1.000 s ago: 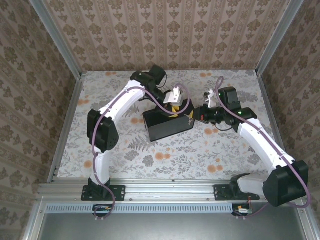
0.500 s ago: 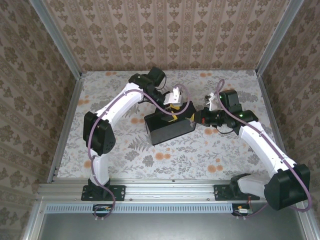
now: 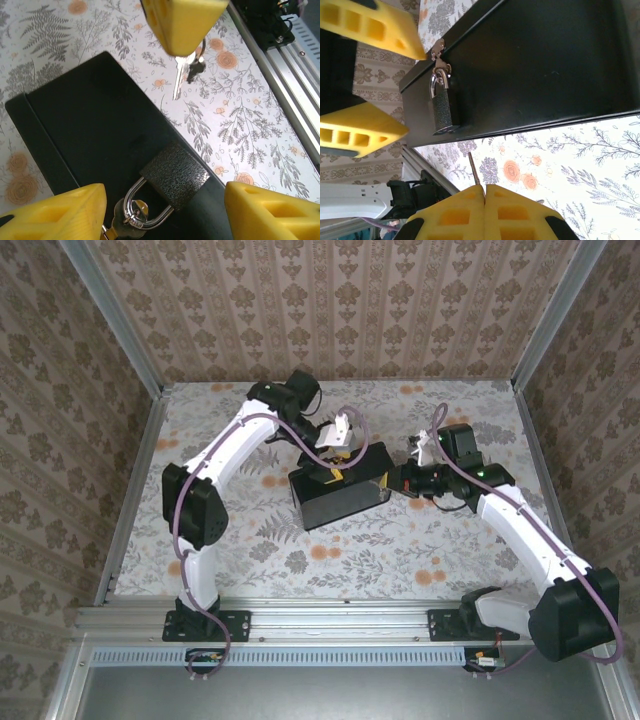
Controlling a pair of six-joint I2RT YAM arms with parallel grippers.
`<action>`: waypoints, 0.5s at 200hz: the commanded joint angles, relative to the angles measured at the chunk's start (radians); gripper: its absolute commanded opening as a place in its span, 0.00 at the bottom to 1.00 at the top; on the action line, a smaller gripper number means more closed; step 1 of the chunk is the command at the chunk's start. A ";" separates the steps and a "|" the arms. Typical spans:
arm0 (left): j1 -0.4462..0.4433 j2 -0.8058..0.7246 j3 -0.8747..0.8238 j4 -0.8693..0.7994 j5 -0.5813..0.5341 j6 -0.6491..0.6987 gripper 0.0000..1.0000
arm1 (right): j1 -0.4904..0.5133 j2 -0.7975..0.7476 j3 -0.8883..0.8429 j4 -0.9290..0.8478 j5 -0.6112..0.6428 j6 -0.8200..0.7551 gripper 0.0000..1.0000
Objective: Unlock the padlock with the key
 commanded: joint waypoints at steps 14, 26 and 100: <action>-0.008 -0.043 0.009 -0.082 0.011 0.097 0.66 | 0.001 -0.033 -0.018 0.019 -0.023 0.017 0.00; -0.014 -0.024 0.011 -0.083 -0.039 0.101 0.65 | 0.000 -0.035 -0.018 0.016 -0.023 0.016 0.00; -0.047 0.033 0.010 -0.006 -0.095 0.136 0.63 | 0.001 -0.039 0.009 -0.037 -0.037 -0.012 0.00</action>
